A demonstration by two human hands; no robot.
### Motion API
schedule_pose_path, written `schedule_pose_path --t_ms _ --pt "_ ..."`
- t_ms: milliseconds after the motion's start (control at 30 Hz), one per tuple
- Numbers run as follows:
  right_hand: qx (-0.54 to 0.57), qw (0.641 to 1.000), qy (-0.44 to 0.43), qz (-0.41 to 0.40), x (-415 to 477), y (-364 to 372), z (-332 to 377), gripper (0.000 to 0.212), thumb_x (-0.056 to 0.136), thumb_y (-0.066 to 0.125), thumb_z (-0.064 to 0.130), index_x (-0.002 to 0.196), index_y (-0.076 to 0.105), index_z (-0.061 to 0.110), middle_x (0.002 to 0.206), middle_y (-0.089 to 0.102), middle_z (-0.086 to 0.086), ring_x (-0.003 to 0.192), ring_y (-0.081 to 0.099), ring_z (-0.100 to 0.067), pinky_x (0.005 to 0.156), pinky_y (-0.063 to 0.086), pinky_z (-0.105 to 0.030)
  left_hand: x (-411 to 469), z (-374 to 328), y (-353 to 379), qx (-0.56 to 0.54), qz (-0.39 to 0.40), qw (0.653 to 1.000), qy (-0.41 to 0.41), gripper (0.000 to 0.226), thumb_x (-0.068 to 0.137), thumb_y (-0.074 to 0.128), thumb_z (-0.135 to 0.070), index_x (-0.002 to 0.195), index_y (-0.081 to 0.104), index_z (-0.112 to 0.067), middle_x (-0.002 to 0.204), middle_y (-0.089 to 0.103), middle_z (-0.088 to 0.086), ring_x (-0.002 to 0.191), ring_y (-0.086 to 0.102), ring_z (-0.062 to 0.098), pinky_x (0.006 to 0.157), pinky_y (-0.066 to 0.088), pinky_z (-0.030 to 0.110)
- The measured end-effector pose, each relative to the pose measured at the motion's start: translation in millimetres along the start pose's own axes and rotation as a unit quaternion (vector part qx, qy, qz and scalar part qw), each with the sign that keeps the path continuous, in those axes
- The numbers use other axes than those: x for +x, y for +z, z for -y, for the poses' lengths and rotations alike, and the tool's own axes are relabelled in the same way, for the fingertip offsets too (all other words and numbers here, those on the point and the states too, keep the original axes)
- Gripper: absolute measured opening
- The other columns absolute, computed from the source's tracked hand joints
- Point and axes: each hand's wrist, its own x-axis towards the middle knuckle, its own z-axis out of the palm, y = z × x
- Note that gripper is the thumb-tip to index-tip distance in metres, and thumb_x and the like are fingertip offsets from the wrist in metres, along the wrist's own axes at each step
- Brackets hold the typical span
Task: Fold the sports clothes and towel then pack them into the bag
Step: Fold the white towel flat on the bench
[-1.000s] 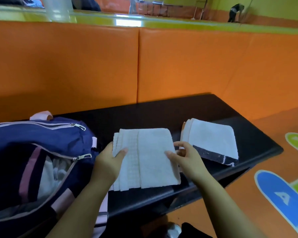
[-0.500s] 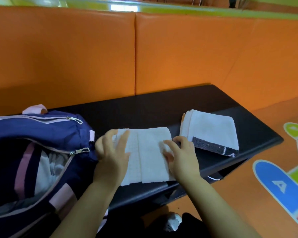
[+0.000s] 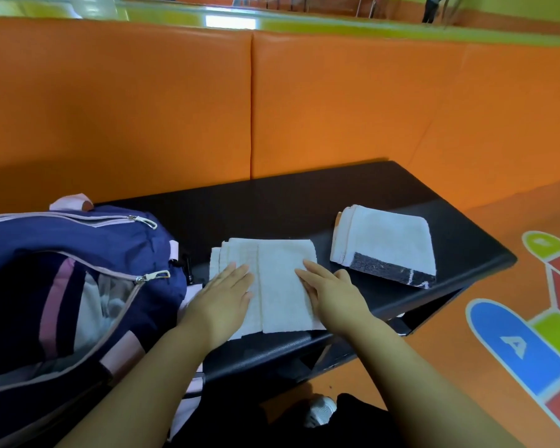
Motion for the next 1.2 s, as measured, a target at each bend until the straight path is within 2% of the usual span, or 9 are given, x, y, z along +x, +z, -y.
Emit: schedule_pose_path --t_ms 167,267,333,533,700,833,900,1033,1200 --pt "-0.041 0.998 -0.042 -0.038 -12 -11 -5 0.041 0.101 0.033 0.038 0.141 0.037 0.034 0.154 0.026 0.011 0.119 0.035 -0.027 0.090 0.043 -0.036 -2 -4 -1 0.017 -0.024 0.999 0.033 0.055 0.100 0.003 -0.037 0.149 0.013 -0.013 0.159 0.002 0.001 0.146 -0.002 0.016 0.113 -0.008 0.020" --pt "-0.060 0.990 -0.033 -0.124 -20 -28 -25 0.043 0.093 0.055 0.035 0.134 0.049 0.024 0.140 0.047 0.001 0.116 0.042 -0.030 0.096 0.043 -0.041 0 -4 -8 -0.042 -0.026 0.998 0.027 0.068 0.096 0.009 -0.043 0.129 0.055 -0.005 0.141 0.048 0.008 0.134 0.041 0.019 0.110 0.026 0.022" --pt "-0.091 0.980 -0.008 -0.178 -21 -36 -45 0.047 0.082 0.070 0.028 0.126 0.057 0.017 0.129 0.057 -0.007 0.110 0.049 -0.035 0.090 0.048 -0.048 6 -7 -17 0.010 -0.013 0.999 0.052 0.052 0.089 0.027 -0.030 0.096 0.075 -0.010 0.111 0.069 0.001 0.110 0.062 0.015 0.089 0.048 0.021" --pt "-0.141 0.984 0.100 -0.042 -5 -52 -98 0.072 0.089 0.057 0.045 0.147 0.018 0.031 0.157 0.014 0.000 0.143 0.011 -0.033 0.114 0.020 -0.043 29 -11 0 -0.053 -0.042 0.997 0.032 0.047 0.103 0.024 -0.027 0.148 0.020 -0.016 0.158 0.009 -0.003 0.146 0.000 0.014 0.114 -0.003 0.021" --pt "-0.159 0.981 0.110 -0.032 10 -45 -111 0.068 0.092 0.049 0.050 0.148 0.014 0.035 0.156 0.020 -0.001 0.138 0.027 -0.031 0.110 0.025 -0.044 36 -9 8 -0.083 -0.129 0.987 0.047 0.042 0.099 0.036 -0.027 0.135 0.048 -0.009 0.147 0.038 0.003 0.142 0.020 0.018 0.112 0.020 0.030" --pt "-0.193 0.972 0.118 -0.070 20 -51 -108 0.045 0.096 0.039 0.035 0.139 0.030 0.025 0.134 0.049 -0.005 0.107 0.053 -0.033 0.084 0.043 -0.041 37 -7 9 -0.092 -0.136 0.986 0.040 0.036 0.098 0.044 -0.027 0.127 0.058 -0.010 0.143 0.045 0.003 0.138 0.033 0.024 0.107 0.032 0.037" --pt "-0.146 0.974 0.148 -0.092 24 -63 -107 0.033 0.094 0.040 0.035 0.125 0.040 0.023 0.117 0.058 -0.004 0.095 0.057 -0.033 0.071 0.045 -0.038 33 -6 8 -0.119 -0.160 0.979 0.039 0.026 0.087 0.065 -0.017 0.112 0.068 -0.010 0.132 0.056 0.008 0.131 0.039 0.026 0.097 0.043 0.042" --pt "-0.019 0.966 0.191 -0.173 24 -88 -99 0.026 0.091 0.044 0.033 0.114 0.046 0.022 0.088 0.055 0.000 0.079 0.051 -0.028 0.061 0.037 -0.034 14 0 6 -0.142 -0.202 0.968 0.047 0.023 0.072 0.080 -0.015 0.094 0.073 -0.018 0.111 0.061 -0.003 0.104 0.038 0.011 0.075 0.047 0.023" --pt "0.083 0.950 0.169 -0.250 19 -114 -65 0.033 0.092 0.044 0.029 0.124 0.044 0.021 0.093 0.062 -0.009 0.081 0.056 -0.035 0.063 0.042 -0.037 -8 4 -6 -0.170 -0.187 0.965 0.066 0.024 0.084 0.067 -0.025 0.107 0.069 -0.019 0.113 0.054 -0.012 0.105 0.037 -0.001 0.087 0.050 0.032"
